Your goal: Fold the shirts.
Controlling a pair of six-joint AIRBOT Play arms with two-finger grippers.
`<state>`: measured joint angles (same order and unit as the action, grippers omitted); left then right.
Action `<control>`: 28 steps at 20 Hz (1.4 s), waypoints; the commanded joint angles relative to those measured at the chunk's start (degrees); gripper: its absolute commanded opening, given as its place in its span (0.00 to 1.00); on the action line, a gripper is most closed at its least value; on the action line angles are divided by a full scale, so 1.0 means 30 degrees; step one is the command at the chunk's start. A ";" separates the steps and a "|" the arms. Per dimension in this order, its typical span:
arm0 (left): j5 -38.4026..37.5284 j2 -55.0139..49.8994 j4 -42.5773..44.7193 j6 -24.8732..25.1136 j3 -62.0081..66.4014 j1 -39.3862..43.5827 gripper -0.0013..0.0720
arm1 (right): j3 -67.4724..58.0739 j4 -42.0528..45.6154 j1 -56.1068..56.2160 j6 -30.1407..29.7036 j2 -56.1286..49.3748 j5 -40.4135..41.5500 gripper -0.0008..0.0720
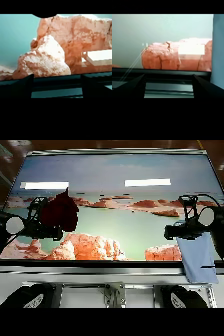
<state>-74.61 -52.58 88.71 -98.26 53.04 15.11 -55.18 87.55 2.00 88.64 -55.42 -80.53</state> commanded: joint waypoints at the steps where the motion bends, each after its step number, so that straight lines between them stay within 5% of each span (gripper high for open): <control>1: 0.0007 0.0015 0.0000 0.0000 -0.0007 -0.0007 0.97 | 0.0007 0.0000 0.0000 0.0007 0.0015 0.0000 0.95; 17: 0.0430 0.0015 -0.0459 -0.0015 -0.0007 -0.0007 0.97 | 0.0007 -0.0007 0.0000 0.0007 0.0015 0.0576 0.95; 28: 0.9770 -0.0277 -0.2135 0.0007 -0.0051 0.0051 0.98 | 0.0015 -0.2433 0.0000 0.0051 -0.0044 0.1464 0.94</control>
<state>-54.13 -53.25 83.26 -98.28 52.80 15.29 -55.16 83.00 2.00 88.68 -55.51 -77.45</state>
